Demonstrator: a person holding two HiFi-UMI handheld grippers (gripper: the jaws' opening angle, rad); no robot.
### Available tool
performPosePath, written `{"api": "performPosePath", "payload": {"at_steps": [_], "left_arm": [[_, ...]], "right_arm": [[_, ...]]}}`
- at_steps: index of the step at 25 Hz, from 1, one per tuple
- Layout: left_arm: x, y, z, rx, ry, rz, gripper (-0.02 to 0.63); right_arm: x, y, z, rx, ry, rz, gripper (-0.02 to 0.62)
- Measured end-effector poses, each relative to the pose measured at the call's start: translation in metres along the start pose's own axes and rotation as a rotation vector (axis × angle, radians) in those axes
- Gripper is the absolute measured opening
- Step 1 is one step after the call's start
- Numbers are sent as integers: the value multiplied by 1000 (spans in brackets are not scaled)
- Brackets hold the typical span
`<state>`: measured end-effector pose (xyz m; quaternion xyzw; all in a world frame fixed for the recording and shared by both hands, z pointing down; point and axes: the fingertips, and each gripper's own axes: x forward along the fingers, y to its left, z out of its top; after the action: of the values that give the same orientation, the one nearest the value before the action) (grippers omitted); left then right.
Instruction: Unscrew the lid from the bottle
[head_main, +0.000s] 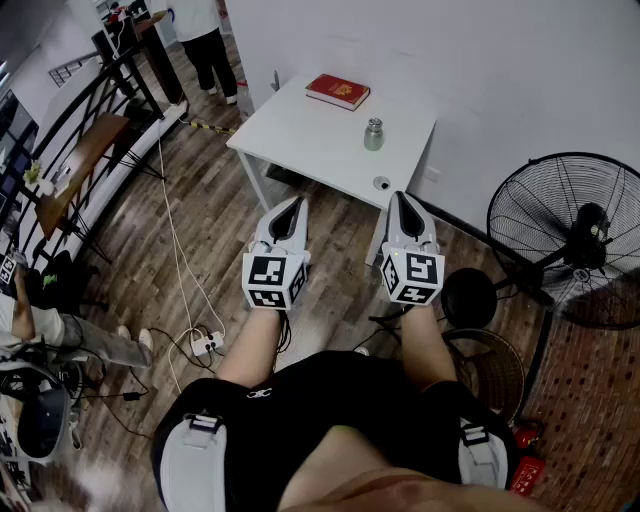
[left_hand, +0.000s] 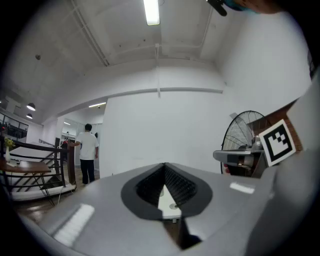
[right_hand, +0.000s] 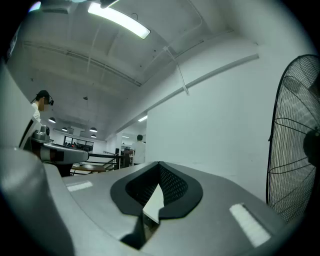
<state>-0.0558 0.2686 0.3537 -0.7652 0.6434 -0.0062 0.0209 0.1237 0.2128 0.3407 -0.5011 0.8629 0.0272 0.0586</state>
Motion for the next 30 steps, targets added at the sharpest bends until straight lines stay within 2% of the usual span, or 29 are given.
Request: {"api": "performPosePath", "payload": {"at_steps": [6, 18, 24, 30], "left_arm": [[13, -15, 3, 1, 4, -3, 54], [44, -44, -9, 6, 19, 51, 54], [75, -45, -18, 0, 27, 56, 54], [126, -24, -25, -19, 36, 42, 54]], "right_arm": [[-1, -19, 0, 46, -4, 6, 2], [-5, -65, -11, 31, 4, 54, 2], [27, -81, -20, 30, 16, 72, 2], [78, -94, -31, 25, 31, 68, 2]]}}
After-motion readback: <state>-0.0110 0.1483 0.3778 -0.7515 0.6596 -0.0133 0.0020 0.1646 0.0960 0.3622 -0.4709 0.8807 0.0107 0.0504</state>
